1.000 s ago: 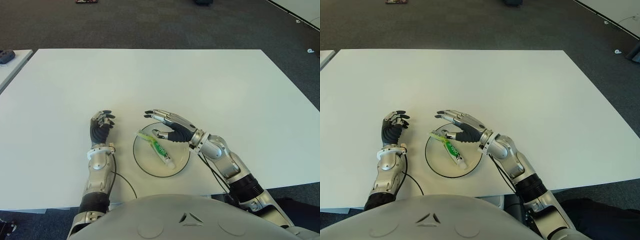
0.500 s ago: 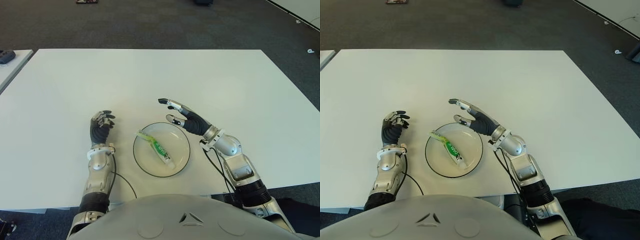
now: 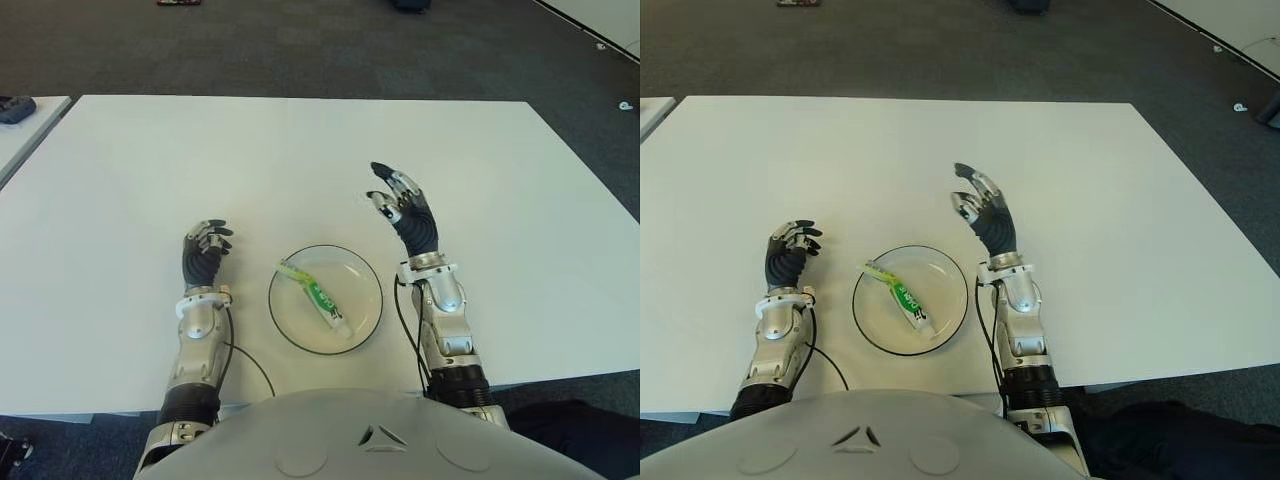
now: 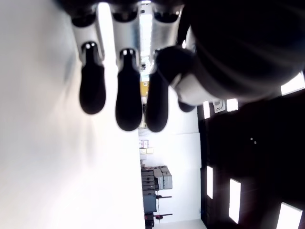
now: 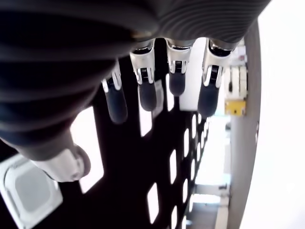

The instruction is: Put the toothpaste on the table into the plate.

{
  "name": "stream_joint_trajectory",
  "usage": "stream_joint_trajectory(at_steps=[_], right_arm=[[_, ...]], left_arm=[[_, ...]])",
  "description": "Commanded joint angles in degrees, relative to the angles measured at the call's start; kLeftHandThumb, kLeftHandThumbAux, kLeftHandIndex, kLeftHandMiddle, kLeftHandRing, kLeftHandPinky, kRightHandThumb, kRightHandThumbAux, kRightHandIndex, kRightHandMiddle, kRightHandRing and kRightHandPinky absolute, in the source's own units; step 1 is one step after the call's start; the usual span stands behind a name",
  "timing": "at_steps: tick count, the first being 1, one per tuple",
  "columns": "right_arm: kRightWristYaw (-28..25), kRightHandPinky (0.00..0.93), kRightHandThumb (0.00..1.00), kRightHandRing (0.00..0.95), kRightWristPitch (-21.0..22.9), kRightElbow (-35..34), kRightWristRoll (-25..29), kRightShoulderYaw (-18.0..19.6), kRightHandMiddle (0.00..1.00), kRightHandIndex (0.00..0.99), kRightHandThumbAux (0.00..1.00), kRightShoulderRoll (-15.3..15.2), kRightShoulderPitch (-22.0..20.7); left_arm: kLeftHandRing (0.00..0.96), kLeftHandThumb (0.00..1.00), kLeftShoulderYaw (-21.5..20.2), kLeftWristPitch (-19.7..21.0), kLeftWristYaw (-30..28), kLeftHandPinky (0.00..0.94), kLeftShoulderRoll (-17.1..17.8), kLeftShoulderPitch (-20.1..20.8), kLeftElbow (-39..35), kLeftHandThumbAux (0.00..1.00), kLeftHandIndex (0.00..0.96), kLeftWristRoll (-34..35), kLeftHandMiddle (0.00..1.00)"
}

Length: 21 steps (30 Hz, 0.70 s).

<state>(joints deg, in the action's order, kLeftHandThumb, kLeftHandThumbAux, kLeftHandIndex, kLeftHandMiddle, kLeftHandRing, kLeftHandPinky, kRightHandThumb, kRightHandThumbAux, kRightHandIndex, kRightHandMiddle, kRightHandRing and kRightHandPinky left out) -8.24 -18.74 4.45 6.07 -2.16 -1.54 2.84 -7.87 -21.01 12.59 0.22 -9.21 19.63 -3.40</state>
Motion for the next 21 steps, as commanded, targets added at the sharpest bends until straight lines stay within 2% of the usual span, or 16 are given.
stream_joint_trajectory(at_steps=[1, 11, 21], right_arm=[[3.7, 0.473, 0.659, 0.432, -0.2, 3.9, 0.1, 3.5, 0.409, 0.410, 0.712, 1.1, 1.0], [9.8, 0.498, 0.699, 0.481, -0.5, 7.3, -3.2, 5.2, 0.490, 0.430, 0.726, 2.5, 0.5], [13.5, 0.483, 0.705, 0.484, -1.8, 9.8, -5.5, 6.0, 0.503, 0.431, 0.728, 3.1, 0.1]], left_arm=[[0.621, 0.834, 0.6, 1.1, -0.5, 0.602, -0.1, -0.6, 1.6, 0.679, 0.402, -0.4, 0.504], [0.622, 0.834, 0.9, 1.2, -0.8, 0.610, 0.3, -1.1, 0.5, 0.679, 0.405, -0.5, 0.499], [0.626, 0.834, 1.2, 1.3, -1.0, 0.615, 0.9, -1.1, 0.2, 0.679, 0.405, -0.7, 0.496]])
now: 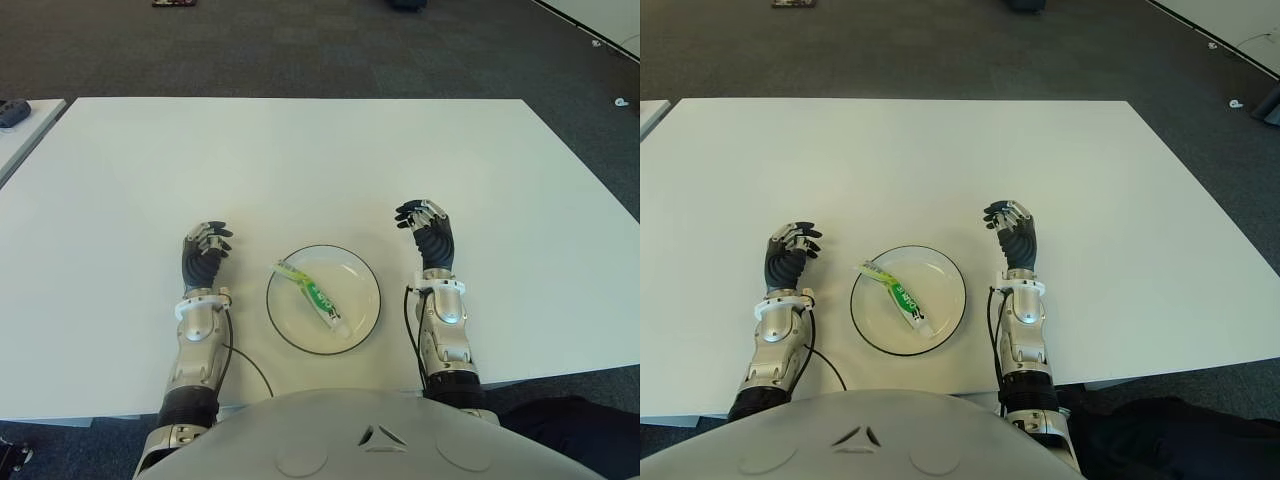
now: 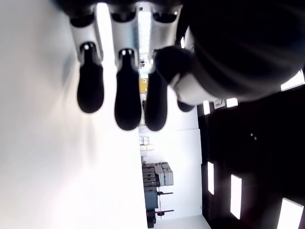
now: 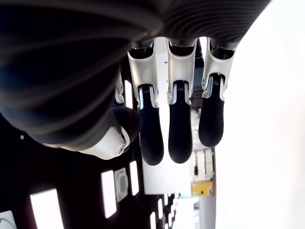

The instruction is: Put the toothpaste on the table into the plate.

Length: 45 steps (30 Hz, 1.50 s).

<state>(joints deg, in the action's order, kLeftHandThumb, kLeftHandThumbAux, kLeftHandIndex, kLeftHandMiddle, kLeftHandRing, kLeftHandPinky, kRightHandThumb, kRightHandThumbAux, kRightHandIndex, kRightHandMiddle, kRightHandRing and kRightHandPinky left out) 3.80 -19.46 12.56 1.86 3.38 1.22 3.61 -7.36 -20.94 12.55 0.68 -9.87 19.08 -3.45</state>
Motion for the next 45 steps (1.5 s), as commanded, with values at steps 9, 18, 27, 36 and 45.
stream_joint_trajectory(at_steps=[9, 18, 27, 36, 45], right_arm=[[2.6, 0.487, 0.705, 0.481, 0.8, 2.4, -2.9, 0.0, 0.495, 0.428, 0.731, 0.0, -0.2], [1.8, 0.473, 0.706, 0.468, 7.0, 1.9, -4.3, -0.7, 0.478, 0.429, 0.731, -1.4, 0.2], [-0.1, 0.461, 0.705, 0.456, 12.5, 0.7, -4.6, -1.5, 0.458, 0.427, 0.730, -3.0, 0.3], [-0.4, 0.453, 0.702, 0.445, 15.0, 0.4, -5.2, -1.7, 0.442, 0.423, 0.732, -3.7, 0.3], [-0.5, 0.452, 0.702, 0.442, 15.8, 0.2, -5.2, -1.9, 0.437, 0.421, 0.732, -3.9, 0.3]], left_arm=[[0.619, 0.835, 0.9, 1.6, -0.8, 0.607, 0.7, -0.3, 0.8, 0.678, 0.409, -0.5, 0.492], [0.611, 0.834, 1.0, 2.1, -0.8, 0.585, 0.7, -0.3, 0.7, 0.679, 0.406, 0.0, 0.494], [0.601, 0.834, 0.8, 1.5, -0.4, 0.582, 0.5, 0.1, 1.3, 0.679, 0.407, 0.2, 0.491], [0.604, 0.834, 0.9, 2.0, -0.5, 0.591, 0.4, 0.2, 1.1, 0.679, 0.408, 0.3, 0.489], [0.610, 0.835, 1.0, 2.6, -0.6, 0.595, 0.4, 0.1, 0.6, 0.679, 0.410, 0.3, 0.489]])
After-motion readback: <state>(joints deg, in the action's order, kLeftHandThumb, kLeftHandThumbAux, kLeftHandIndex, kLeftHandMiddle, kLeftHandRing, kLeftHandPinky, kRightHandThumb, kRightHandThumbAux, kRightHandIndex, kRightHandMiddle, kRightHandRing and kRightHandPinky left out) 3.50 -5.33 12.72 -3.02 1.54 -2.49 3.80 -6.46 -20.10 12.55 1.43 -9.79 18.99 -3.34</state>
